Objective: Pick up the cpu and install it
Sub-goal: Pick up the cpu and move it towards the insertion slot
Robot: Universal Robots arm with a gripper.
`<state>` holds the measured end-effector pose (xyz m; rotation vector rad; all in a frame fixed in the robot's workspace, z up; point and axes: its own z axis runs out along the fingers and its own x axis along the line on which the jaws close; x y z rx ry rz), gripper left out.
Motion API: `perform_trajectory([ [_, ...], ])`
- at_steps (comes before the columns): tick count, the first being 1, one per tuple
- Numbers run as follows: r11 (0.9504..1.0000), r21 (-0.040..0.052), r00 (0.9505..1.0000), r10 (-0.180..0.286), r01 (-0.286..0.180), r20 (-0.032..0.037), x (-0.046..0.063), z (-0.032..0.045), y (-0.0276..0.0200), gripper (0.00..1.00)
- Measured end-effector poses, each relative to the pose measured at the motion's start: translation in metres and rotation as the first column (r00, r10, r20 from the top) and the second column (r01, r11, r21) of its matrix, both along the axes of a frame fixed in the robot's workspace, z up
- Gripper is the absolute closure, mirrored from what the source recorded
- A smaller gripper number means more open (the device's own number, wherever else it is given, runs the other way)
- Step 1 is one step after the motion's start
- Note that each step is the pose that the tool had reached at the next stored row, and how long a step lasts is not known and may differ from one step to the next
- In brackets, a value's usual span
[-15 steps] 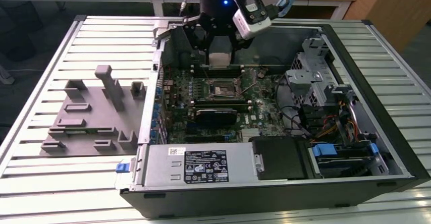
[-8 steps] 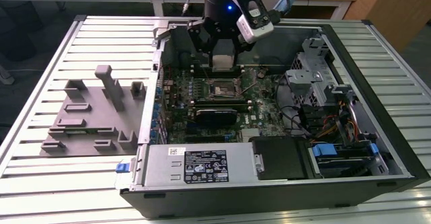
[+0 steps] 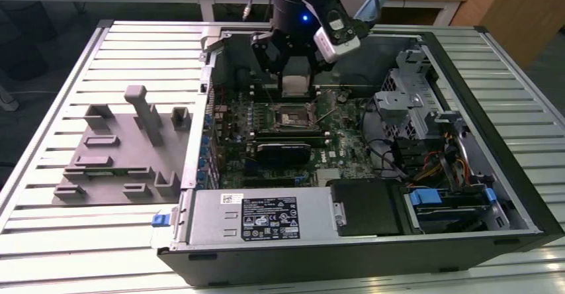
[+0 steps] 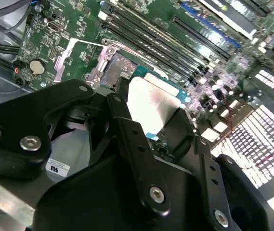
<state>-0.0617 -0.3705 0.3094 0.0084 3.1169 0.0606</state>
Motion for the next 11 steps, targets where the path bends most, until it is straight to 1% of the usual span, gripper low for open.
perform_trajectory([
  [11,1.0,-0.0001,1.0,0.0,0.0,-0.0001,0.007,-0.0199,0.0094,0.46],
])
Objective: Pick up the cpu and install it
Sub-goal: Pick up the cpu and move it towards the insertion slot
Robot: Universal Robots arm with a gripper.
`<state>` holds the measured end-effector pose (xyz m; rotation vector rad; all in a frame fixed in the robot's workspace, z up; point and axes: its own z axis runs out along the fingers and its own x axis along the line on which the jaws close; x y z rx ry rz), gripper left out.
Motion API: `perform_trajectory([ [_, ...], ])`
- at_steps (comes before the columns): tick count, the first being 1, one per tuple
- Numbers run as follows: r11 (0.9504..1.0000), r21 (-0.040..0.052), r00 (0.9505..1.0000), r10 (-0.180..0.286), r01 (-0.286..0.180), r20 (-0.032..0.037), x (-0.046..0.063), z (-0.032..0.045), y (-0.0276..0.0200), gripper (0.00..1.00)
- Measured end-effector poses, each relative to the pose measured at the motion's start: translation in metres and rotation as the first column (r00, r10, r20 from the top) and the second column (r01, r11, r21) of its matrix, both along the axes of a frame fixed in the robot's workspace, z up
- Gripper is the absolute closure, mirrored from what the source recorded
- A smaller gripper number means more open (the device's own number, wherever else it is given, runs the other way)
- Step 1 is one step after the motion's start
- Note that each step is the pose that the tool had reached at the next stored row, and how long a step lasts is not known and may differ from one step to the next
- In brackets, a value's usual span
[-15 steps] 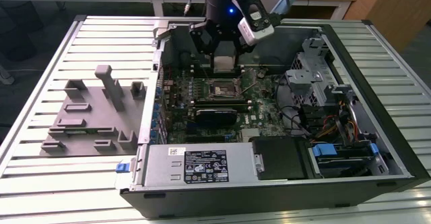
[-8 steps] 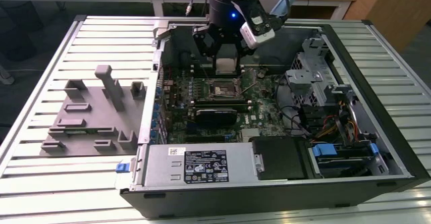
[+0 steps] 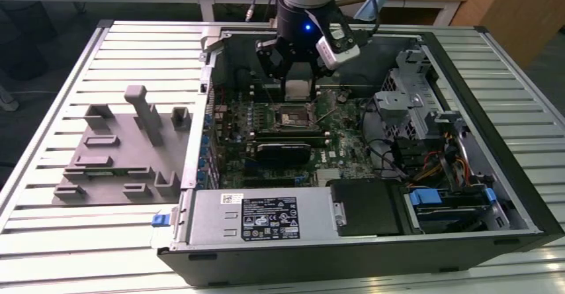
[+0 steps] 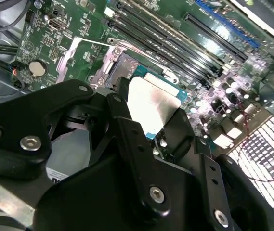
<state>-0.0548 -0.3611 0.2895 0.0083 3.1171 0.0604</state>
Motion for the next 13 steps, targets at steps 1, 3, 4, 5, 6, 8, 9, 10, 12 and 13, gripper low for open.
perform_trajectory([
  [1,1.0,0.0,1.0,0.0,0.0,0.0,0.0,-0.0019,0.0007,0.46],
  [3,1.0,-0.0001,1.0,0.0,0.0,0.0,0.001,-0.0055,0.002,0.46],
  [4,1.0,-0.0001,1.0,0.0,0.0,0.0,0.001,-0.0073,0.0026,0.46],
  [5,1.0,-0.0001,1.0,0.0,0.0,0.0,0.001,-0.0091,0.0033,0.46],
  [6,1.0,0.0,1.0,0.0,0.0,0.0,0.001,-0.0109,0.004,0.46],
  [8,1.0,-0.0001,1.0,0.0,0.0,-0.0001,0.001,-0.0146,0.0055,0.46],
  [9,1.0,-0.0002,1.0,0.0,0.0,-0.0001,0.001,-0.0164,0.0063,0.46],
  [10,1.0,-0.0002,1.0,0.0,0.0,-0.0001,0.001,-0.0182,0.0072,0.46],
  [12,1.0,0.0,1.0,0.0,0.0,0.0,0.001,-0.0216,0.0087,0.46],
  [13,1.0,0.0001,1.0,0.0,0.0,0.0001,0.001,-0.0224,0.009,0.46],
])
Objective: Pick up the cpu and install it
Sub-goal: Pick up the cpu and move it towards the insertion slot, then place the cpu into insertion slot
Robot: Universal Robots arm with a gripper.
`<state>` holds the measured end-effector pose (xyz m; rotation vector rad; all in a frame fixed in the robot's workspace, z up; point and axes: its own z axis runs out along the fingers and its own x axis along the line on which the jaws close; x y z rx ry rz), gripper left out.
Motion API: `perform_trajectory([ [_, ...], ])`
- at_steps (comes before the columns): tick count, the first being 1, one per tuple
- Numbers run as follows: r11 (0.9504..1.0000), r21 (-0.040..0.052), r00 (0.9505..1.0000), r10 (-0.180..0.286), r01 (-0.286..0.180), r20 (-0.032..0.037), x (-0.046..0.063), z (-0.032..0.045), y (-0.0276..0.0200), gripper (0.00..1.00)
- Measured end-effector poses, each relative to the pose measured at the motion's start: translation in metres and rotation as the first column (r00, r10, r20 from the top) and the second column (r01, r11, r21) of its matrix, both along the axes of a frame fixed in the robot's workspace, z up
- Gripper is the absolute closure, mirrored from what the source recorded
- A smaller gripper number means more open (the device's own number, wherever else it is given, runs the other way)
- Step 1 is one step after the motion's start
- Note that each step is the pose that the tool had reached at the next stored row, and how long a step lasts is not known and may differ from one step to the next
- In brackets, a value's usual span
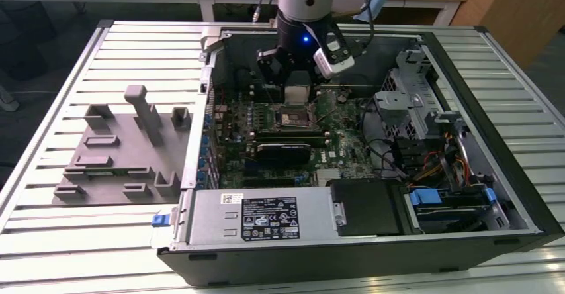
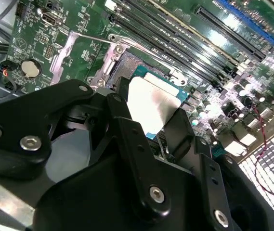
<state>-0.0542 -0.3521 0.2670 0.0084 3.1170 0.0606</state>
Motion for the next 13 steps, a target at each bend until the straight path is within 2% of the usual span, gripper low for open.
perform_trajectory([
  [13,1.0,-0.0002,1.0,0.0,0.0,-0.0001,0.0,-0.0007,0.0,0.46],
])
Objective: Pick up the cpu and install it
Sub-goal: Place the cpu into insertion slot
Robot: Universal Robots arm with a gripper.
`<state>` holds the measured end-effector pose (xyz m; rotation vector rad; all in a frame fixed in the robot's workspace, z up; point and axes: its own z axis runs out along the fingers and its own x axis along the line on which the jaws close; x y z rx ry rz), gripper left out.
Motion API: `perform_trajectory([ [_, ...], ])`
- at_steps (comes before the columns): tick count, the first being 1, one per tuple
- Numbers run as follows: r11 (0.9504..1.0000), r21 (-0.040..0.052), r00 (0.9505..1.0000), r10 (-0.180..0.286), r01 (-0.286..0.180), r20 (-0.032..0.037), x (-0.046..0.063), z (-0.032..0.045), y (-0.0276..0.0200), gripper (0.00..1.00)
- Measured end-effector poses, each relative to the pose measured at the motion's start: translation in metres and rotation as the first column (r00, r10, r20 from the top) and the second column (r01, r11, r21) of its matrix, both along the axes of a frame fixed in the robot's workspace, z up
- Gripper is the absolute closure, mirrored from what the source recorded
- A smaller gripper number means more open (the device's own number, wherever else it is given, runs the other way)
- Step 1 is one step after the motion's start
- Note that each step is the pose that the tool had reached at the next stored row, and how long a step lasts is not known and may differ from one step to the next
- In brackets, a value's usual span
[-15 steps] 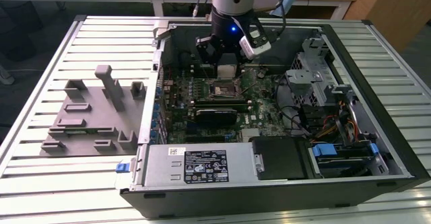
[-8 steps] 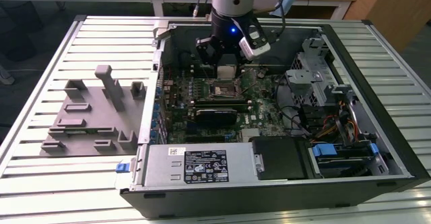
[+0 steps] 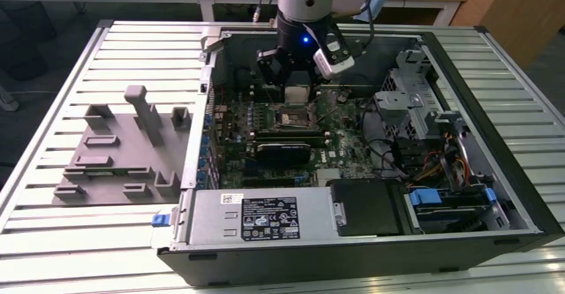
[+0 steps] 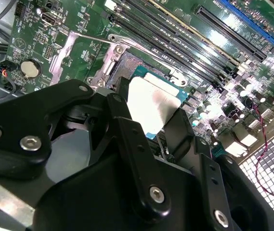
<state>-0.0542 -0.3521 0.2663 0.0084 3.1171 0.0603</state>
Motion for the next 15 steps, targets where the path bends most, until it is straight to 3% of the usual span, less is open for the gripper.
perform_trajectory([
  [15,0.9982,0.0,0.9982,-0.06,0.06,0.0,0.0,0.0,0.0,0.46],
])
